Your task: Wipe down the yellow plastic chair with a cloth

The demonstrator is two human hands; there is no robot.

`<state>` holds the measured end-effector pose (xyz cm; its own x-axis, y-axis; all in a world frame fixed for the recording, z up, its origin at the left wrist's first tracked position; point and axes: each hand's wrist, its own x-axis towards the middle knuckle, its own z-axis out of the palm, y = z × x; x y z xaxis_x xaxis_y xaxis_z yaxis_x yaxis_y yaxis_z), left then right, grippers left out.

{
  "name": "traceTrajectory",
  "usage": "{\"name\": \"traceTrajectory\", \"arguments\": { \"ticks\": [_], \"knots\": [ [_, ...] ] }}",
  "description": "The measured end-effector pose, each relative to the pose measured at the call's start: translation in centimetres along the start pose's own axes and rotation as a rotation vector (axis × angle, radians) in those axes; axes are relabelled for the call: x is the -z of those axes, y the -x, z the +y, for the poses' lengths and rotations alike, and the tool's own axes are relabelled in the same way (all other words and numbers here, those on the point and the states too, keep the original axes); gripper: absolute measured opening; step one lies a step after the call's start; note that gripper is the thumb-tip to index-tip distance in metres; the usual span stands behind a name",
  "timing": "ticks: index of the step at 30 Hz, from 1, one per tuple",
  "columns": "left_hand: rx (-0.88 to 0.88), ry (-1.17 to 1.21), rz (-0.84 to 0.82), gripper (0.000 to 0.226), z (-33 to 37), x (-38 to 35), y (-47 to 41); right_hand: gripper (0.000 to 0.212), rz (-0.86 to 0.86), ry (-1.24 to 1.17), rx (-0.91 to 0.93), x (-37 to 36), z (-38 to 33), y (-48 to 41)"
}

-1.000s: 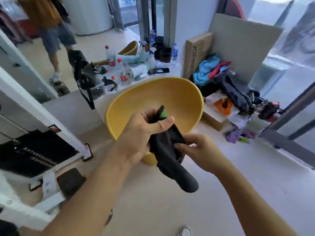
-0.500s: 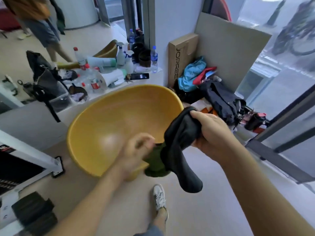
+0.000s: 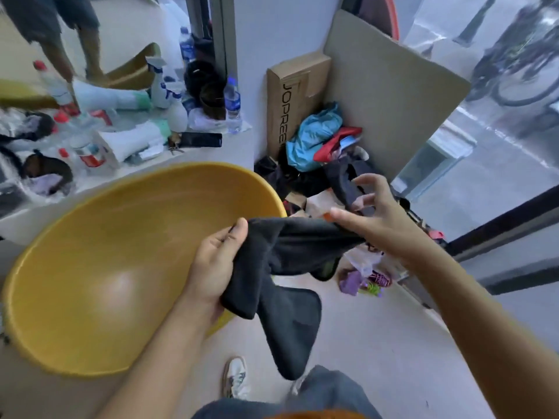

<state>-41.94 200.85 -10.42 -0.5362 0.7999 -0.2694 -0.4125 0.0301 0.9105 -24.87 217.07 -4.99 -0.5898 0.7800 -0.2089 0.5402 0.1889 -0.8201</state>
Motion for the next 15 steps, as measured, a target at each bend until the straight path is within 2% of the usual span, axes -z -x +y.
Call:
{"name": "traceTrajectory", "arguments": {
  "ticks": [1,2,3,4,5,6,8,10,12,13,15],
  "knots": [
    [0.024,0.018,0.024,0.040,0.7,-0.5,-1.2,0.059,-0.172,0.165,0.130,0.7,0.6,-1.2],
    [0.034,0.035,0.051,0.043,1.1,-0.8,-2.4,0.051,-0.350,0.355,0.256,1.0,0.9,-2.3],
    [0.040,0.043,0.077,0.045,1.3,-1.2,-3.3,0.032,-0.491,0.520,0.346,1.0,1.3,-3.5],
    [0.038,0.028,0.115,0.047,1.1,-1.5,-4.3,0.018,-0.577,0.618,0.421,1.2,1.7,-4.8],
    [0.034,-0.019,0.167,0.047,0.7,-1.8,-5.2,0.022,-0.619,0.625,0.483,1.5,2.5,-6.3],
    [0.022,-0.088,0.218,0.046,0.0,-2.0,-6.1,0.023,-0.678,0.538,0.513,2.0,3.1,-7.9],
    [0.012,-0.217,0.288,0.037,-1.6,-2.3,-7.4,0.011,-0.871,0.141,0.445,2.5,3.5,-10.8],
    [0.040,-0.265,0.336,0.028,-3.2,-2.0,-8.3,0.035,-1.044,-0.384,0.256,2.0,3.6,-12.8],
    [0.057,-0.243,0.503,0.034,-4.6,-2.1,-8.6,0.054,-1.137,-0.786,0.022,-0.1,3.7,-14.2],
    [0.038,-0.215,0.591,0.039,-5.3,-2.4,-8.6,0.061,-1.147,-0.901,-0.087,-1.5,3.9,-15.0],
    [-0.025,-0.135,0.700,0.043,-6.9,-3.2,-8.1,0.067,-1.084,-0.977,-0.223,-4.0,4.3,-16.2]
  ]
}}
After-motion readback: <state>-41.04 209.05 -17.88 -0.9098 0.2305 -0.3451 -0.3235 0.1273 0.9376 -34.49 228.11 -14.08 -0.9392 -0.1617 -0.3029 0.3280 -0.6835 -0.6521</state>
